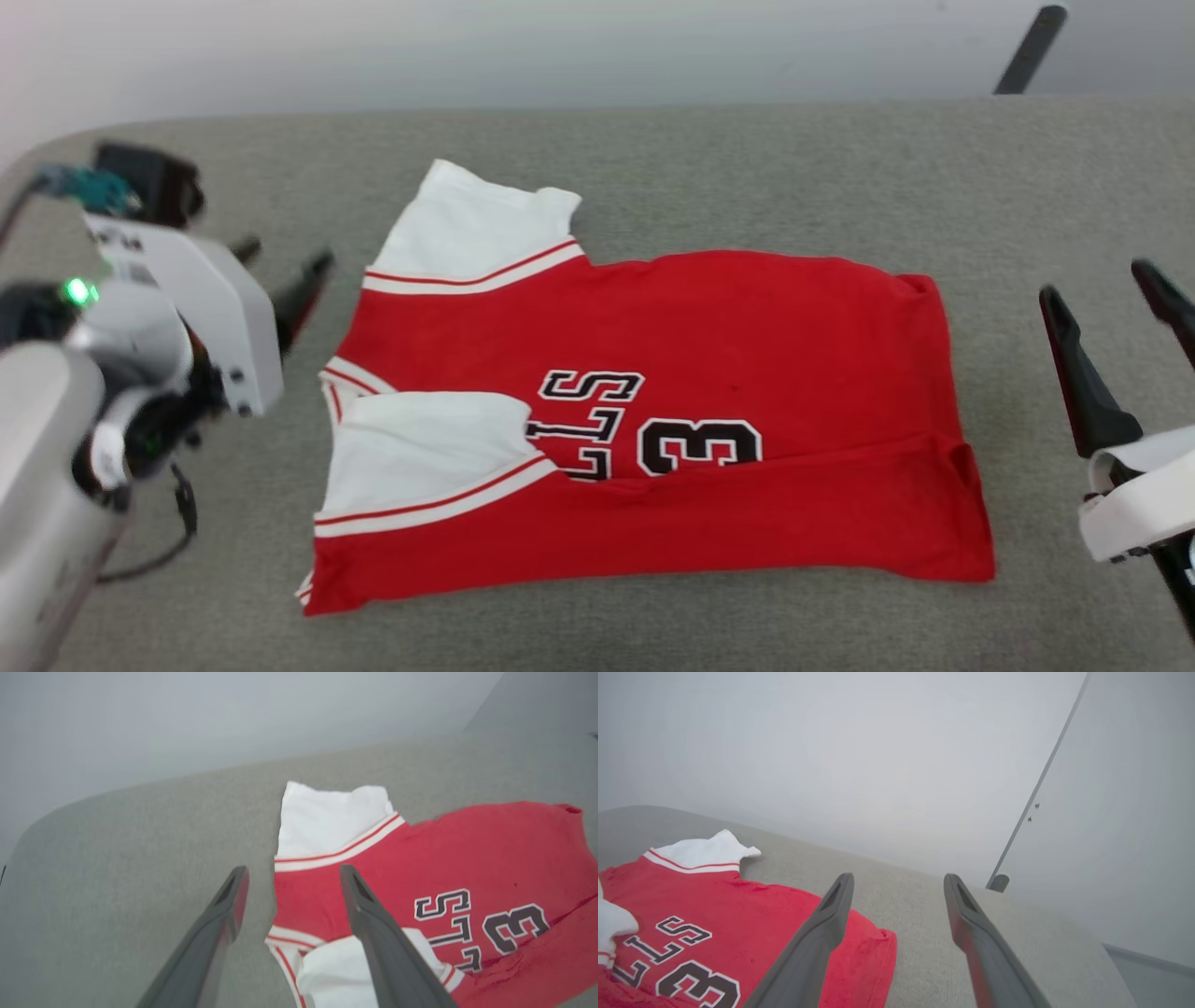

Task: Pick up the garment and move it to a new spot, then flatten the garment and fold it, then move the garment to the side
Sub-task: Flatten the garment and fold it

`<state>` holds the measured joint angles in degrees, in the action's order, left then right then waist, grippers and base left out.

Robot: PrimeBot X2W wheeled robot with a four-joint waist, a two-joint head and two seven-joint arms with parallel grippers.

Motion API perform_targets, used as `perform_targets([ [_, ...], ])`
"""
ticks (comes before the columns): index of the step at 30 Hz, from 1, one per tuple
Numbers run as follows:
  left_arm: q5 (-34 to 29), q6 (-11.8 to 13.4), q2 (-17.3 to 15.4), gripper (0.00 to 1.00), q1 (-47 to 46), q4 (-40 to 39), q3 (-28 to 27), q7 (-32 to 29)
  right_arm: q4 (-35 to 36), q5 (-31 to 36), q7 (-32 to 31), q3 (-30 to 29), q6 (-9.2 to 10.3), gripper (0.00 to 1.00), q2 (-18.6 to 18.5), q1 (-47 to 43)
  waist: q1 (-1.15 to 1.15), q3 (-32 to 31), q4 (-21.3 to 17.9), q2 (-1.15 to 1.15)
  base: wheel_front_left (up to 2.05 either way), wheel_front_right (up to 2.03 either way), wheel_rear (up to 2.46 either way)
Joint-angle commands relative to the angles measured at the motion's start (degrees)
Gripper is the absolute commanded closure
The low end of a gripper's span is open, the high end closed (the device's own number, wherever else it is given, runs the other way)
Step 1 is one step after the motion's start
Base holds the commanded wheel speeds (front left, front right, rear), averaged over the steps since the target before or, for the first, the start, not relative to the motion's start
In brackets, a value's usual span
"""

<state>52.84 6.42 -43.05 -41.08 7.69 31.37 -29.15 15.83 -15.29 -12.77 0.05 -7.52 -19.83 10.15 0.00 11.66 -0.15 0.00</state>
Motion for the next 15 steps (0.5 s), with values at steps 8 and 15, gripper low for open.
perform_targets([
  [8, -3.8, -2.81, 3.5, 0.0, -8.67, 7.77, -0.48, 6.51, -1.15, 5.9, 13.81, 1.57, 0.06, 0.0, 3.62, 2.48, 0.0, 4.5, -4.41, 0.0, 0.0, 0.0, 0.0],
  [15, -4.85, -6.83, 4.26, 0.0, -17.37, 15.62, 0.91, 3.29, -2.4, 6.58, 16.97, 2.8, 0.06, 0.0, 5.44, 4.6, 0.0, 10.85, -8.2, 0.0, 0.0, 0.0, 0.0],
])
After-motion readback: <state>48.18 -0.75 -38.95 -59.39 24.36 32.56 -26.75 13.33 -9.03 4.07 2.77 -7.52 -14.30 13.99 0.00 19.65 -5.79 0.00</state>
